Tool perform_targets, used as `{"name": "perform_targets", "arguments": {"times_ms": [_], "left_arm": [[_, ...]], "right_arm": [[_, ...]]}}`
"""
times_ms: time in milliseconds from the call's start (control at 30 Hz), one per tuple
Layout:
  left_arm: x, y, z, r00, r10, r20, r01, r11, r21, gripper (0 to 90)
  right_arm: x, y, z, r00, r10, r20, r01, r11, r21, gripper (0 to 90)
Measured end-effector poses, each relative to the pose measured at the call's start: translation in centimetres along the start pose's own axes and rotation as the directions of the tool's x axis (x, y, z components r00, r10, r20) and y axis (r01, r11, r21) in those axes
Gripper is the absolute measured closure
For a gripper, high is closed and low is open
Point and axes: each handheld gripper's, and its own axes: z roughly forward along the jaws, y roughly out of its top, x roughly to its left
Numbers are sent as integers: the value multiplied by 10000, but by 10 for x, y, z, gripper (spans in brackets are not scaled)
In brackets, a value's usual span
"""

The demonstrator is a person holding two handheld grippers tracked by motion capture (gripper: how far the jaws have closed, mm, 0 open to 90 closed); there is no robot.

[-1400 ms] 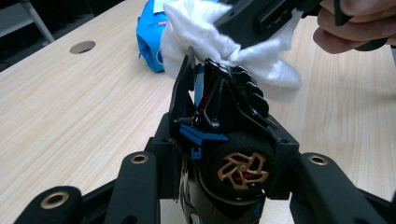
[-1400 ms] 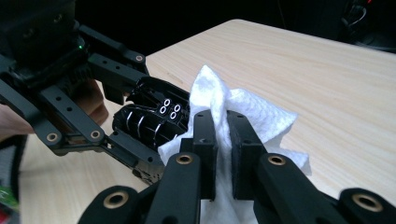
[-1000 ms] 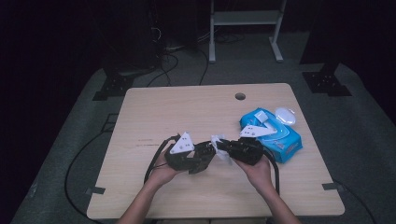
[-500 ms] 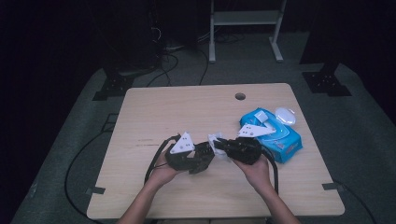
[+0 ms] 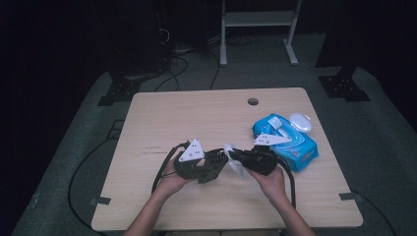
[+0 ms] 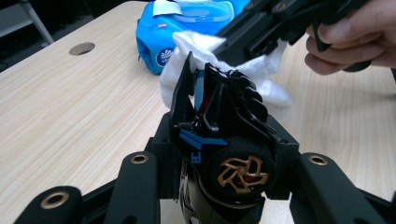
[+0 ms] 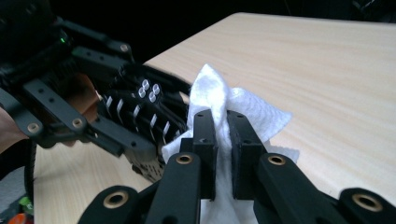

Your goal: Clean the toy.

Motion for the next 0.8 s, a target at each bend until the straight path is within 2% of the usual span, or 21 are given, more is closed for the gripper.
{"name": "perform_targets", "arguments": {"times_ms": [200, 400, 600, 800], "left_arm": [[0, 1, 0, 10000, -13, 27, 13, 10000, -94, 575], [2, 1, -2, 10000, -87, 7, 87, 9997, -237, 582], [2, 0, 0, 9999, -157, 69, 159, 9994, -321, 582], [2, -1, 2, 9997, -236, 115, 240, 9991, -338, 582]], "right_arm": [[-7, -1, -4, 9994, 341, -29, -341, 9994, 14, 824], [-7, -3, 3, 9989, 416, -214, -410, 9988, 280, 823], [-4, 0, -3, 9996, 255, -83, -254, 9996, 100, 823], [-8, -3, -6, 9992, 393, -83, -392, 9992, 111, 823]]}}
